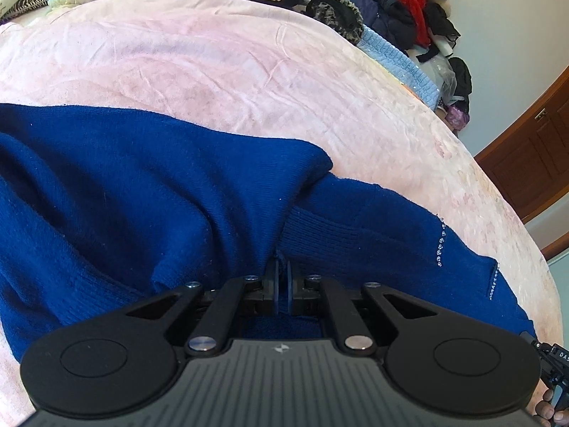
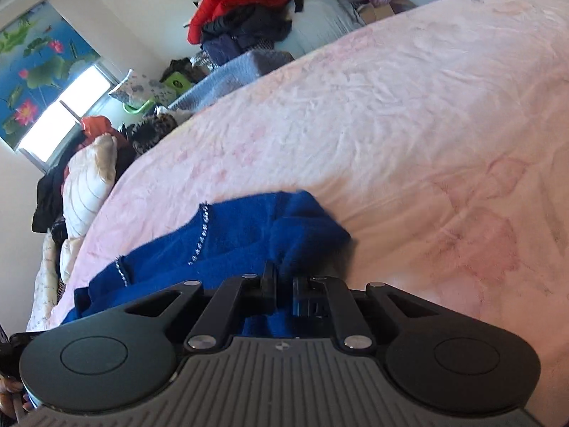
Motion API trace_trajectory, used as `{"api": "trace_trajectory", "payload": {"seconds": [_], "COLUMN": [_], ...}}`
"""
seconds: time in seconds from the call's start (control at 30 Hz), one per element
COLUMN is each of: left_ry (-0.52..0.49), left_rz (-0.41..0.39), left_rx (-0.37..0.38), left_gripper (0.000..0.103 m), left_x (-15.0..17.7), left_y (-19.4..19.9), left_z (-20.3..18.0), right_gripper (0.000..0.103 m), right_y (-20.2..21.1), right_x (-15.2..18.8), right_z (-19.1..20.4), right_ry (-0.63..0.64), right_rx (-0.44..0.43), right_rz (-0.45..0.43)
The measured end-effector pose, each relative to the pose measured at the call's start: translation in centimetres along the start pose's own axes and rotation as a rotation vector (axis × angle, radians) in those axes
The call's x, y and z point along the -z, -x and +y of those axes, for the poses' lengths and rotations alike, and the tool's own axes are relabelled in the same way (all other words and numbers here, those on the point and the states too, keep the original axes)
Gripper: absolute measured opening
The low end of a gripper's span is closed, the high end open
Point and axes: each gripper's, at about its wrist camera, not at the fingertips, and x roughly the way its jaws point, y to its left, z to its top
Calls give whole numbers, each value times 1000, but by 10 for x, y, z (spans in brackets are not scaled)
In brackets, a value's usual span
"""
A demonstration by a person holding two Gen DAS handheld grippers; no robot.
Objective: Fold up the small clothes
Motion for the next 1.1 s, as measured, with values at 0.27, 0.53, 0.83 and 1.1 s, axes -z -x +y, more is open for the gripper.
{"api": "trace_trajectory", "payload": {"seconds": [0.27,0.53,0.83,1.1], "left_ry": [30,-82,-674,-943], "left_rz": [-52,-135,-140,-133], "left_rx": [106,238,87,28], "left_gripper": [6,23,76,11], "left_x": [7,-12,-22,13], "left_y": [0,44,-46,-69], "left_z": [19,-10,-115,-138], "right_gripper": [37,85,92,92], "right_y": [-1,2,-129,-170], "right_x": [1,-34,-78,-72], "right_z": [-36,15,122,152], "right_ry": [-144,-80,106,213], "right_rx": [-58,-268,-366,-330], "right_rz": [28,35,414,495]}}
